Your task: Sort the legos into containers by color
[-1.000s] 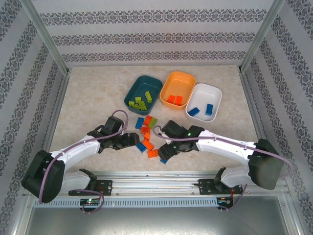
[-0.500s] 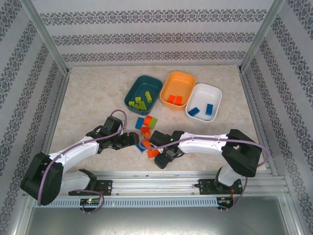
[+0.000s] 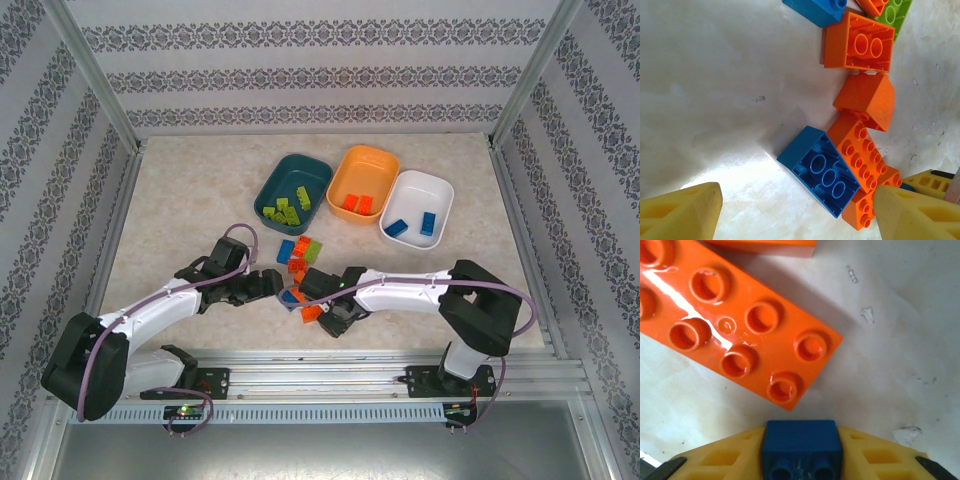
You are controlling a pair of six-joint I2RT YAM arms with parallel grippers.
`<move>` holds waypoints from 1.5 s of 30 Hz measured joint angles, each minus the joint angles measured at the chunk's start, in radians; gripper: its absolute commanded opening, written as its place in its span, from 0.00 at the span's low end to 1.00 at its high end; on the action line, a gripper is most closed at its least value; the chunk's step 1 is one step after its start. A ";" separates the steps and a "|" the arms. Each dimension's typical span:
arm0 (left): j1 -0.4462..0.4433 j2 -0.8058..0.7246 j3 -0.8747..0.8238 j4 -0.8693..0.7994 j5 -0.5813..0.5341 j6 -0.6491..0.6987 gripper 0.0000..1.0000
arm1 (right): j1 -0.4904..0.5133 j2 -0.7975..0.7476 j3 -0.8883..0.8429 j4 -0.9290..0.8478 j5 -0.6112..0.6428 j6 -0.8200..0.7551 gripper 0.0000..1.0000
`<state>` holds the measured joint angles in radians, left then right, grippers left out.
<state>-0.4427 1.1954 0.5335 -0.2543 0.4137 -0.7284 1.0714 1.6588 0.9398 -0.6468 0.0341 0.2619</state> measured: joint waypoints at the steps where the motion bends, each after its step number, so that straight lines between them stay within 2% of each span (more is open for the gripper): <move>1: 0.000 -0.002 0.000 0.000 0.000 0.002 0.80 | 0.000 -0.011 0.000 -0.002 0.004 0.000 0.37; 7: 0.000 -0.002 0.002 0.000 0.000 0.010 0.80 | -0.025 -0.125 0.000 -0.010 0.010 0.000 0.38; 13: 0.000 -0.002 0.006 -0.008 -0.003 0.020 0.80 | -0.156 -0.277 -0.002 -0.008 0.005 0.002 0.38; 19: 0.000 -0.002 0.006 -0.010 -0.003 0.024 0.80 | -0.369 -0.388 0.008 -0.006 0.012 0.008 0.38; 24: 0.000 0.001 0.012 -0.027 -0.004 0.036 0.80 | -0.624 -0.399 0.015 0.047 0.029 0.042 0.38; 28: 0.000 0.000 0.028 -0.068 -0.020 0.043 0.80 | -0.806 -0.351 0.026 0.108 0.024 0.067 0.38; 32: 0.000 0.000 0.032 -0.095 -0.022 0.043 0.80 | -0.907 -0.219 0.067 0.166 0.000 0.078 0.45; 37: 0.000 0.001 0.032 -0.106 -0.022 0.043 0.80 | -0.961 -0.058 0.123 0.210 -0.037 0.081 0.64; 41: 0.000 0.001 0.032 -0.106 -0.022 0.043 0.80 | -0.955 -0.048 0.130 0.211 -0.026 0.074 0.66; 43: 0.000 0.003 0.032 -0.106 -0.022 0.043 0.80 | -0.916 -0.087 0.130 0.209 -0.004 0.062 0.68; 45: 0.000 0.013 0.032 -0.105 -0.021 0.043 0.80 | -0.834 -0.154 0.130 0.204 0.008 0.040 0.69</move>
<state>-0.4427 1.2079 0.5655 -0.3588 0.3923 -0.6857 0.2375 1.5043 1.0695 -0.4423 0.0418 0.3016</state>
